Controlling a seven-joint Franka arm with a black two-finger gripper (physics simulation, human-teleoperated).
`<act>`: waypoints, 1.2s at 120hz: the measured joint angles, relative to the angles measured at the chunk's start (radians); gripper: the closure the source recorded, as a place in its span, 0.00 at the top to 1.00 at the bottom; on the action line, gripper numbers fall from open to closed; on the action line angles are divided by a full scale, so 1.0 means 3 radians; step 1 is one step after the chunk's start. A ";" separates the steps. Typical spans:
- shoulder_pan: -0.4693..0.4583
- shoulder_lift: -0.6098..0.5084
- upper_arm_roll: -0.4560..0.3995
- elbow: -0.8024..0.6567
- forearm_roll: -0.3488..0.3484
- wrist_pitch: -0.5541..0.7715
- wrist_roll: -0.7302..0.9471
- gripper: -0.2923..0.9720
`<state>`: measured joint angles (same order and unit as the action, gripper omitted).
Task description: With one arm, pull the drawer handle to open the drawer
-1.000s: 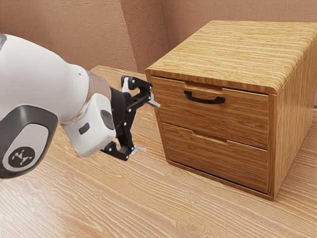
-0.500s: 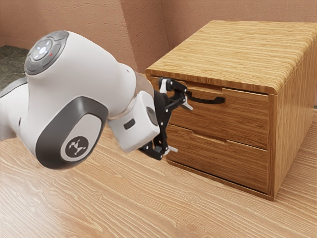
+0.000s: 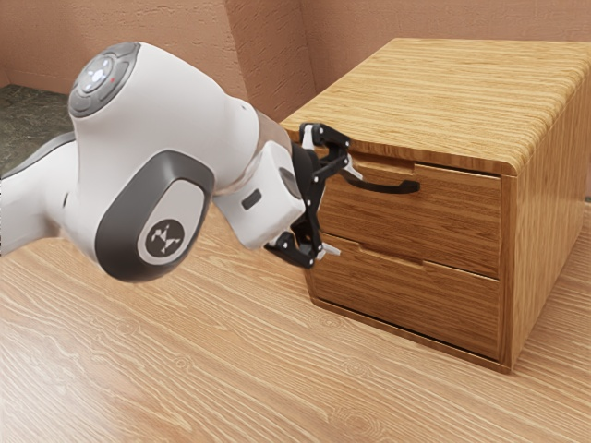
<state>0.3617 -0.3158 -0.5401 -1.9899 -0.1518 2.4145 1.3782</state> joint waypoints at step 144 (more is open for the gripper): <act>0.0088 0.0416 -0.0105 0.0208 0.0039 0.0056 -0.0078 0.78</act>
<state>0.3880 -0.1911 -0.5717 -1.9277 -0.1402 2.4314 1.3548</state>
